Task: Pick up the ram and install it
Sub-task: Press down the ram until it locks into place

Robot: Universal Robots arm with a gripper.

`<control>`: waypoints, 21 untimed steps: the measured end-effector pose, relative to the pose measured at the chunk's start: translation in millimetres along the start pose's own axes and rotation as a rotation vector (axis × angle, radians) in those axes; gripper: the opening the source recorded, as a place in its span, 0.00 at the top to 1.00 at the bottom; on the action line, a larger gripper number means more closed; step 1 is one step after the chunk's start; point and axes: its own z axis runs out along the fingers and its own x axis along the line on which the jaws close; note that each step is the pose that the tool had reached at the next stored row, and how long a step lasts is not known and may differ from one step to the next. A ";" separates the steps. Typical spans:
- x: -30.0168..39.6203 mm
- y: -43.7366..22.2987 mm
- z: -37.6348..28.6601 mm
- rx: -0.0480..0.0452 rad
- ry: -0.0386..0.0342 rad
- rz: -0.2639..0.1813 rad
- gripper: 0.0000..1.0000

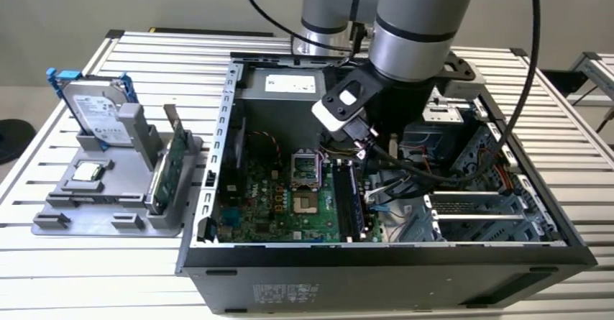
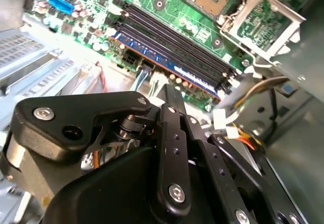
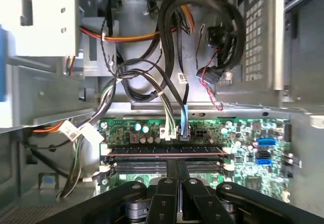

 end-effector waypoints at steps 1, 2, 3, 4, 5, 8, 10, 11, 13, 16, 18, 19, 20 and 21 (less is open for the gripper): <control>-0.2 0.1 -4.6 0.0001 -0.0001 0.000 1.00; -0.3 0.3 -9.2 0.0001 -0.0002 0.000 1.00; -0.5 0.4 -13.7 0.0001 0.0001 0.000 1.00; -0.7 0.5 -18.4 0.0002 -0.0003 0.000 1.00; -0.8 0.6 -22.6 0.0002 -0.0001 0.000 1.00; -1.2 1.0 -33.4 0.0003 0.0001 0.000 1.00; -1.3 1.1 -37.3 0.0004 -0.0002 0.000 1.00; -1.4 1.1 -38.2 0.0004 -0.0001 0.000 1.00; -1.4 1.1 -38.9 0.0003 0.0002 0.000 1.00; -1.4 1.2 -39.3 0.0003 -0.0001 0.000 1.00; -1.4 1.2 -39.4 0.0003 -0.0001 0.000 1.00; -1.4 1.2 -39.5 0.0003 -0.0001 0.000 1.00; -1.4 1.2 -39.5 0.0003 0.0000 0.000 1.00; -1.4 1.2 -39.5 0.0003 0.0000 0.000 1.00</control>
